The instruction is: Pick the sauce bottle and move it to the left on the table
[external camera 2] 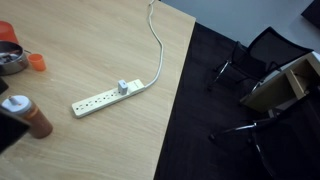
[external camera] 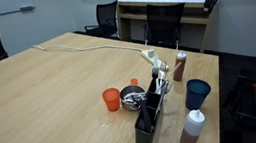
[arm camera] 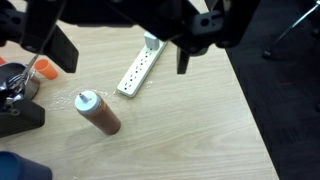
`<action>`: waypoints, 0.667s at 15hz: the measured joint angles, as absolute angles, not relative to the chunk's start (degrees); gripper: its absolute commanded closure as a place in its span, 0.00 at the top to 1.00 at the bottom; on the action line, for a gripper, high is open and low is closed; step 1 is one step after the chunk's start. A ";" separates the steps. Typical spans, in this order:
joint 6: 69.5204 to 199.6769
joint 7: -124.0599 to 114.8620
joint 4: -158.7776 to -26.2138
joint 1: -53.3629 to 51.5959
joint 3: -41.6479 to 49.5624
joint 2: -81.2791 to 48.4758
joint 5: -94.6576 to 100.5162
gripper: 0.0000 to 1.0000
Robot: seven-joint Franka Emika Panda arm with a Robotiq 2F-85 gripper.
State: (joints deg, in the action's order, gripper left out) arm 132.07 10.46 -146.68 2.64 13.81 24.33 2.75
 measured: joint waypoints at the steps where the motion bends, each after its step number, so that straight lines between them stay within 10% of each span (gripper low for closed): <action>1: 134.66 7.63 -146.59 2.95 12.66 22.15 3.42 1.00; 10: 140.56 0.79 -144.70 5.14 9.14 15.74 7.29 1.00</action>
